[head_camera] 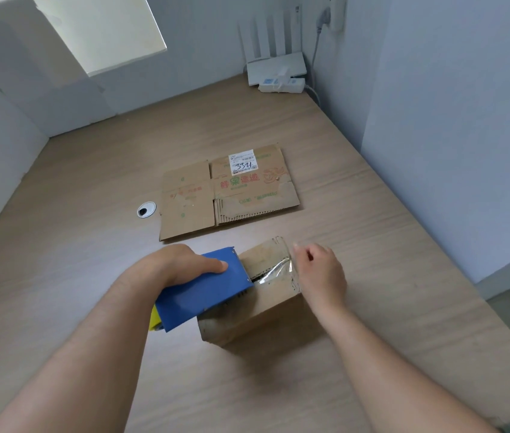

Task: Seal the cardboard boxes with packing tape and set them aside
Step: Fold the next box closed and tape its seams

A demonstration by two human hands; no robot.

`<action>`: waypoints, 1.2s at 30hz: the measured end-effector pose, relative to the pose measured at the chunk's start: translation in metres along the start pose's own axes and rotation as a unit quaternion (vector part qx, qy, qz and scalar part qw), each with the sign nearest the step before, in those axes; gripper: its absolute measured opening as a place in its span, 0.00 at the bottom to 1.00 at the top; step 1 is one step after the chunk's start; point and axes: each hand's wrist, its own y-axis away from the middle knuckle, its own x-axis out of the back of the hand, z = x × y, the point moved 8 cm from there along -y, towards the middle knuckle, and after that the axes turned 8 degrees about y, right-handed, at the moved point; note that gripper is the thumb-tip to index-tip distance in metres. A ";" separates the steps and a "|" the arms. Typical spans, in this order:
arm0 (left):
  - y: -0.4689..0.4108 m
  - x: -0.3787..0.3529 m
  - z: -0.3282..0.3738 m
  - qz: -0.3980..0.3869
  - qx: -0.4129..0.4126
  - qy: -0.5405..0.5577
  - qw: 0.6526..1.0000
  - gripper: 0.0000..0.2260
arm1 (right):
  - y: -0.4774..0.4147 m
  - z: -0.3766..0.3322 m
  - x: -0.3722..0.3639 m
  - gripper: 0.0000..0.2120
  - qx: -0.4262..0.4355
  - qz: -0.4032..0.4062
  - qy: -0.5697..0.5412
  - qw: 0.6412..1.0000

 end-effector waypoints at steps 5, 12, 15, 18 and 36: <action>0.001 0.000 0.003 -0.010 -0.013 -0.005 1.000 0.22 | 0.005 -0.013 -0.022 0.11 0.023 -0.020 0.001 1.000; 0.003 0.001 -0.021 -0.074 -0.054 0.075 0.993 0.26 | 0.010 -0.006 -0.022 0.13 -0.051 -0.018 -0.138 0.989; 0.003 -0.001 -0.045 -0.100 -0.087 0.128 0.983 0.27 | 0.013 -0.007 -0.021 0.12 -0.086 -0.012 -0.192 0.978; 0.001 0.002 -0.085 -0.125 -0.095 0.151 0.976 0.28 | 0.014 -0.006 -0.022 0.12 -0.102 0.010 -0.207 0.973; -0.039 -0.027 -0.170 -0.071 -0.071 0.146 0.984 0.27 | 0.021 -0.017 -0.026 0.11 -0.064 0.081 -0.121 0.987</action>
